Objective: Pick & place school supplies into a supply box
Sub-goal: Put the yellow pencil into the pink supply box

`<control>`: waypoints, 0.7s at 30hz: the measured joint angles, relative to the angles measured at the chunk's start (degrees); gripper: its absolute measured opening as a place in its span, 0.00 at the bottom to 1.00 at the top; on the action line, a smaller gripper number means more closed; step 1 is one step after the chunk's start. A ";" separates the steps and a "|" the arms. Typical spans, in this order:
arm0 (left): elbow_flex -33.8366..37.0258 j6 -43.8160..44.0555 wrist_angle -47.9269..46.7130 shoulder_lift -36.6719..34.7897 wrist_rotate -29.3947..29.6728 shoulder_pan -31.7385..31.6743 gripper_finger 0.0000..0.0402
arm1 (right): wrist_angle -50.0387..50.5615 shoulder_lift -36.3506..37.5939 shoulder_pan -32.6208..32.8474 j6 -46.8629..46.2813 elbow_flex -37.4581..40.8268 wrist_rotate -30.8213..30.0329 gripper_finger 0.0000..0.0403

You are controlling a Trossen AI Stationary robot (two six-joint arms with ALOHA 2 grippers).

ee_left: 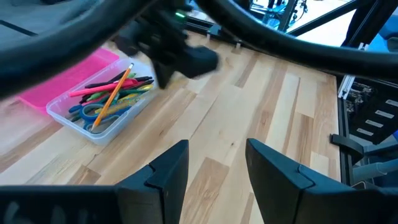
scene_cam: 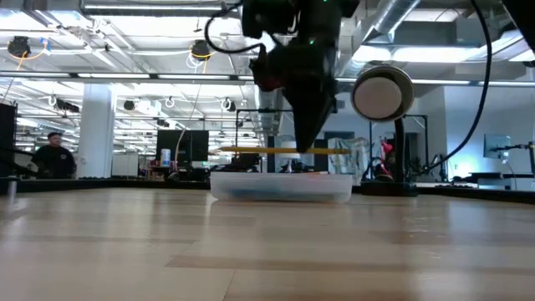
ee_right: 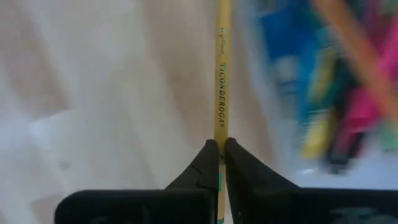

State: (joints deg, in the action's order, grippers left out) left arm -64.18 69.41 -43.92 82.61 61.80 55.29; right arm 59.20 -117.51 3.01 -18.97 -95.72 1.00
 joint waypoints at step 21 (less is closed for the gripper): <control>0.00 0.20 -2.25 0.00 0.09 0.00 0.38 | 0.82 0.09 -11.23 15.90 -0.32 -0.99 0.00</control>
State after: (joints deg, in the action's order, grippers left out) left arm -64.18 69.60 -46.17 82.61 61.89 55.29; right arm 60.02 -117.43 -8.23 -3.07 -96.04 0.00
